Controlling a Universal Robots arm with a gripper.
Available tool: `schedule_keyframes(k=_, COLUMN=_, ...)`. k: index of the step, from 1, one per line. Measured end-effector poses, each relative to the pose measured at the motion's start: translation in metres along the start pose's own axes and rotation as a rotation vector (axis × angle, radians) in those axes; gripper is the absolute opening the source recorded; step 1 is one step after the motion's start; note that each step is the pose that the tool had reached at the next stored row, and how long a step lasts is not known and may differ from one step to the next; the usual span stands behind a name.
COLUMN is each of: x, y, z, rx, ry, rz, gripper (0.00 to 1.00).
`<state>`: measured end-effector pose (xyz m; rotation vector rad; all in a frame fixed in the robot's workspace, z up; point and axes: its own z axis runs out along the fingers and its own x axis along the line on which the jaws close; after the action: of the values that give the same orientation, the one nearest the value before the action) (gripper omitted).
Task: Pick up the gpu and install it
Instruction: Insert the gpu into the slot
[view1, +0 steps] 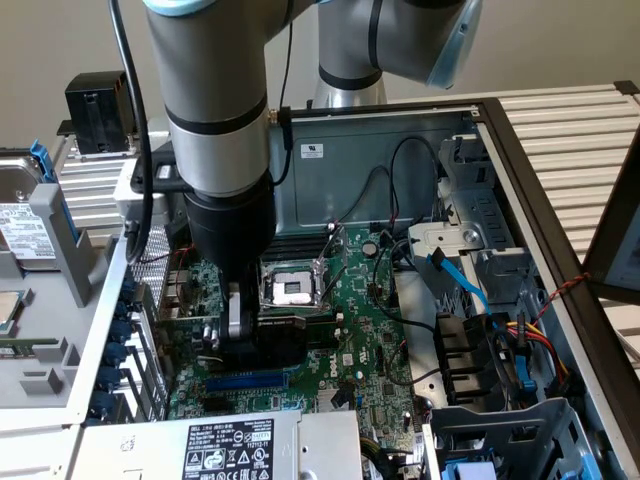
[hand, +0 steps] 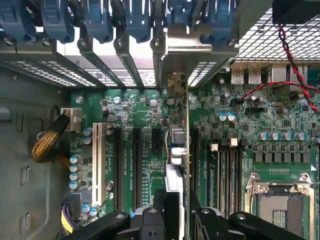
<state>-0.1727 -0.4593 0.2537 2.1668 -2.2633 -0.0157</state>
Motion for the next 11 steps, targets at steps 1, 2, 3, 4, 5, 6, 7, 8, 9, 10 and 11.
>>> schedule_keyframes(k=1, x=0.0003, y=0.0, z=0.0, rx=0.0, ry=-0.0001, rz=0.0, gripper=0.28)
schedule_keyframes(k=2, x=0.0003, y=0.0, z=0.0001, rx=0.0, ry=-0.0004, rz=0.0, gripper=0.28)
schedule_keyframes(k=3, x=0.0003, y=0.0, z=0.0001, rx=0.0, ry=-0.0008, rz=0.0, gripper=0.28)
schedule_keyframes(k=4, x=0.0004, y=-0.0001, z=0.0, rx=0.0, ry=-0.0011, rz=0.0, gripper=0.28)
schedule_keyframes(k=5, x=0.0008, y=-0.0001, z=0.0001, rx=-0.0001, ry=-0.0015, rz=0.001, gripper=0.28)
schedule_keyframes(k=6, x=0.0015, y=-0.0002, z=0.0001, rx=0.0, ry=-0.0017, rz=0.002, gripper=0.28)
schedule_keyframes(k=7, x=0.0021, y=-0.0001, z=0.0001, rx=0.0, ry=-0.0018, rz=0.003, gripper=0.28)
schedule_keyframes(k=8, x=0.0021, y=-0.0001, z=0.0002, rx=0.0002, ry=-0.002, rz=0.005, gripper=0.28)
schedule_keyframes(k=9, x=0.0021, y=-0.0001, z=0.0004, rx=0.0009, ry=-0.002, rz=0.007, gripper=0.28)
schedule_keyframes(k=10, x=0.0022, y=-0.0001, z=0.0005, rx=0.0022, ry=-0.0022, rz=0.008, gripper=0.28)
schedule_keyframes(k=11, x=0.0022, y=0.0, z=0.0006, rx=0.0036, ry=-0.0023, rz=0.01, gripper=0.28)
